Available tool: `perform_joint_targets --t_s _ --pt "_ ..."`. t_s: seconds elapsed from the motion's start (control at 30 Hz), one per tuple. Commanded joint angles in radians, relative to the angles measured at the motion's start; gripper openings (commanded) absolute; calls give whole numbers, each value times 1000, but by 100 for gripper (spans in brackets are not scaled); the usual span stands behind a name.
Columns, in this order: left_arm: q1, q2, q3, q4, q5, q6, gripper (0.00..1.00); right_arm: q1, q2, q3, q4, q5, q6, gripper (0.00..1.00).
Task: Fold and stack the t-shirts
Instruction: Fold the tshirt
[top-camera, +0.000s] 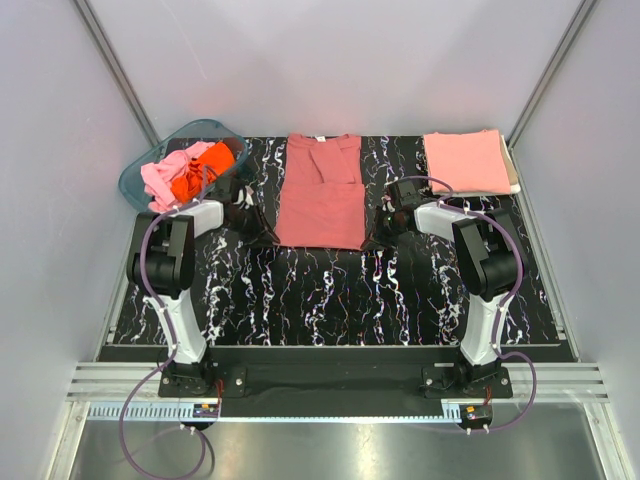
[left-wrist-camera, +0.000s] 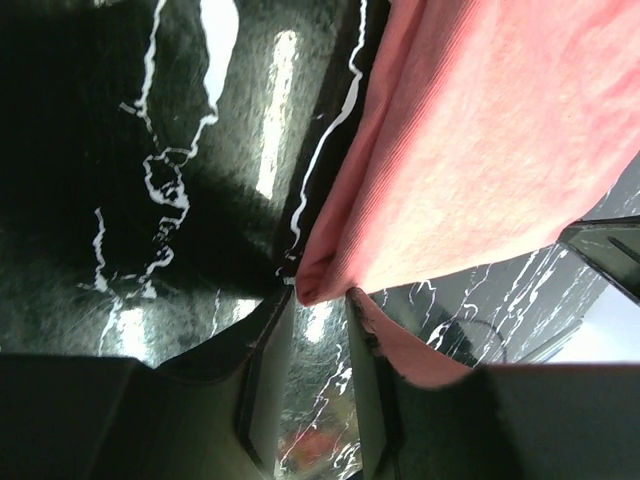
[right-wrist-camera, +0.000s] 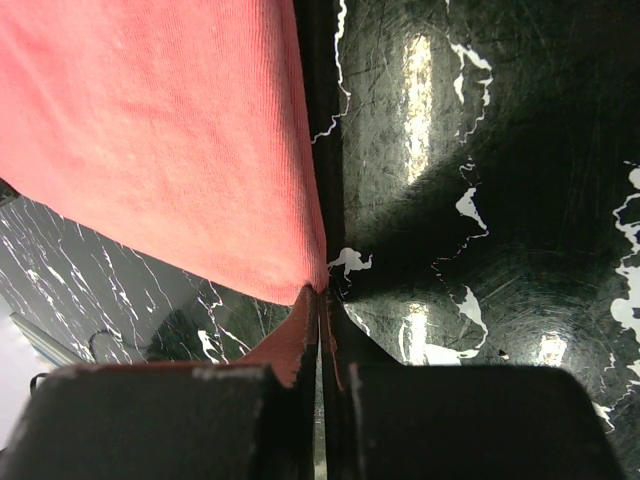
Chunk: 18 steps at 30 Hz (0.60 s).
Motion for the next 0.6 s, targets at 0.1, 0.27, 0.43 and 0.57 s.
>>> perform_joint_targets --t_s 0.1,0.27,0.43,0.57 --pt "1 48 23 28 -27 4 26 -13 -6 -7 -4 31 -29 0" --pt "-13 2 3 31 6 10 0 -30 -24 -27 -16 39 -15 0" --pt "-80 -147 -92 34 -9 10 0 -36 -153 -114 -44 70 -26 0" --pt "-146 -259 -225 43 -35 -7 0 -35 -257 -198 -71 79 -27 0"
